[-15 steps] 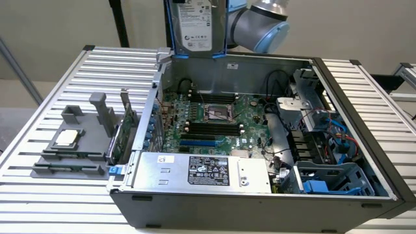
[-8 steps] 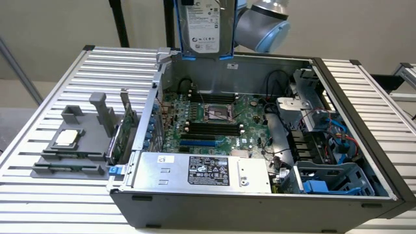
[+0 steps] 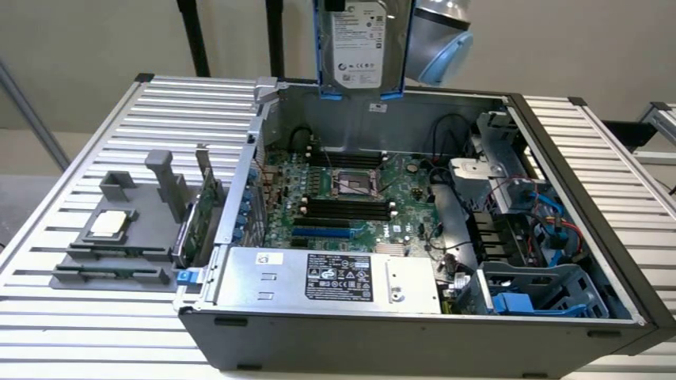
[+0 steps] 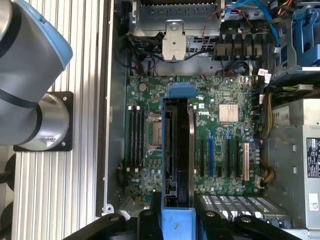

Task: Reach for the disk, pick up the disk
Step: 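Pick up the disk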

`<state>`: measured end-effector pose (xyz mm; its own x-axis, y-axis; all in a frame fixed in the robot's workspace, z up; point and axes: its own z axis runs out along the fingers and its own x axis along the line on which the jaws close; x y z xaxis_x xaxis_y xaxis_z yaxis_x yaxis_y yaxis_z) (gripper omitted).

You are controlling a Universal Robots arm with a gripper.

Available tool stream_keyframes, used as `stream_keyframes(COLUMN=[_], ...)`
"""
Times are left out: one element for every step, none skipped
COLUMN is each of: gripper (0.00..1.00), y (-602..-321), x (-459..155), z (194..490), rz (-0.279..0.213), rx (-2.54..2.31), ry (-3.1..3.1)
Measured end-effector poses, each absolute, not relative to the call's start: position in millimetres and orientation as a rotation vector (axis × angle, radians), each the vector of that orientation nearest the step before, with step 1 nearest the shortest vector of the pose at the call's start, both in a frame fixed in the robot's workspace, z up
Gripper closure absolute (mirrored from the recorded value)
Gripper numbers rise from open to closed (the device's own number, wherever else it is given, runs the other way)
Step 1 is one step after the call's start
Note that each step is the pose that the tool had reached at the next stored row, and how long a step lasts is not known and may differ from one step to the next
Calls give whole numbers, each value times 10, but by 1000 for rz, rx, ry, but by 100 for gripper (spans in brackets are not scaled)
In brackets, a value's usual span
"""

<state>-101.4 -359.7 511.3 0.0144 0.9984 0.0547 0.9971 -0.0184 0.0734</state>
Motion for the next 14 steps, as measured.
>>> stream_keyframes(gripper=[67,67,67,67,67,67,67,67,67,67,67,67,67,67], y=[-3597,-3597,-3597,-3597,-3599,-3601,-3603,-3604,-3606,-3608,-3610,-3613,-3617,-3624], x=[-968,-923,-879,-830,-786,-743,-694,-657,-627,-602,-579,-556,-531,-508], z=[5111,5108,5104,5103,5102,5102,5102,5102,5102,5102,5102,5102,5102,5102], rz=[139,135,131,125,119,114,106,98,89,80,70,61,53,46], rx=[2226,2224,2222,2220,2217,2215,2211,2207,2203,2199,2194,2190,2186,2183], ry=[2190,2188,2187,2185,2182,2180,2177,2174,2171,2167,2163,2160,2156,2154])
